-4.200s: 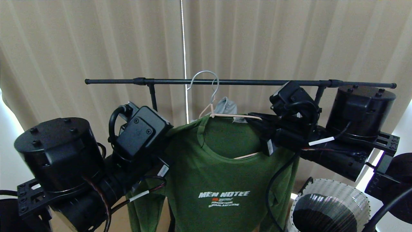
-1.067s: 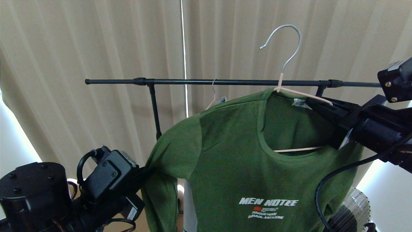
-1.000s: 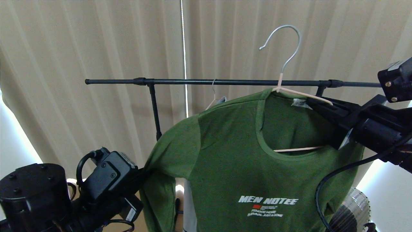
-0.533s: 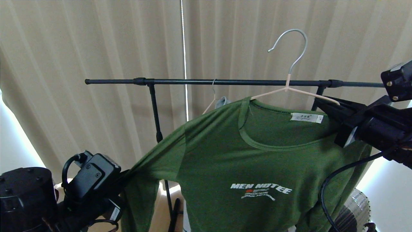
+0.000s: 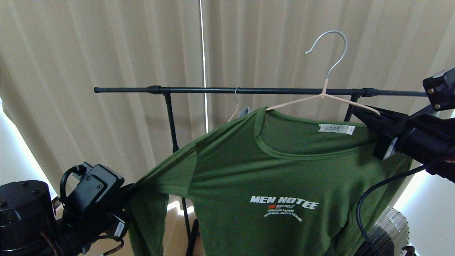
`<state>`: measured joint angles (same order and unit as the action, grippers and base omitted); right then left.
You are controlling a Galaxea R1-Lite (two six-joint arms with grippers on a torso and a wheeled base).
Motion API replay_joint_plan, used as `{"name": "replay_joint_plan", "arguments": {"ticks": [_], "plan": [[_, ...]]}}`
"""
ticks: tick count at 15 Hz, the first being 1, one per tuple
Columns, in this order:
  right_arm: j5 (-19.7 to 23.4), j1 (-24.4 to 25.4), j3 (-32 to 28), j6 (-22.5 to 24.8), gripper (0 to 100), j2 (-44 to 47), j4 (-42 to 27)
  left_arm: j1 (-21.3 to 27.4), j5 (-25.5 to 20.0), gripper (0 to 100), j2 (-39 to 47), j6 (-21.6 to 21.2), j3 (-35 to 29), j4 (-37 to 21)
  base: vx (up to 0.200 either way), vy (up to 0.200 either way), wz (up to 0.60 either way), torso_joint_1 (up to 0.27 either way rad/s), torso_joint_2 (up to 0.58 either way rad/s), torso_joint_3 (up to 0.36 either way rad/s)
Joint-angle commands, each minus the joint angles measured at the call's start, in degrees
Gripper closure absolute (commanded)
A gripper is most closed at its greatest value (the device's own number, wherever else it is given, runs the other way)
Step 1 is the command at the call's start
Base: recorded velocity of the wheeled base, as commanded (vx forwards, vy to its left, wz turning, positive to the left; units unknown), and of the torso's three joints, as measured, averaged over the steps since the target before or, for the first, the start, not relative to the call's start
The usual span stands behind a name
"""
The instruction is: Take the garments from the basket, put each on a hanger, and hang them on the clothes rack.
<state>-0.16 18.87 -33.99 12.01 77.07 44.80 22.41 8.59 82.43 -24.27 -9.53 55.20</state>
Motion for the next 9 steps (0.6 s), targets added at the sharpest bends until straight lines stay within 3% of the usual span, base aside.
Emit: {"name": "replay_joint_plan", "arguments": {"ticks": [1,4,5,9], "plan": [[-0.02,-0.06,-0.2,0.03,100,0.27,0.02,0.18,-0.16,100,-0.34,0.28,-0.13,0.0,0.0,0.0,0.0,0.0,0.0,0.0],[-0.11,-0.06,-0.2,0.03,100,0.1,-0.06,1.32,-0.16,100,-1.31,0.72,-0.13,0.0,0.0,0.0,0.0,0.0,0.0,0.0],[-0.11,-0.06,-0.2,0.03,100,0.01,-0.06,2.03,-0.16,0,-2.01,0.98,-0.13,0.0,0.0,0.0,0.0,0.0,0.0,0.0],[-0.28,-3.84,-0.2,0.12,100,-1.04,-2.96,10.73,-0.24,0,-7.64,4.41,-0.4,0.0,0.0,0.0,0.0,0.0,0.0,0.0]]}}
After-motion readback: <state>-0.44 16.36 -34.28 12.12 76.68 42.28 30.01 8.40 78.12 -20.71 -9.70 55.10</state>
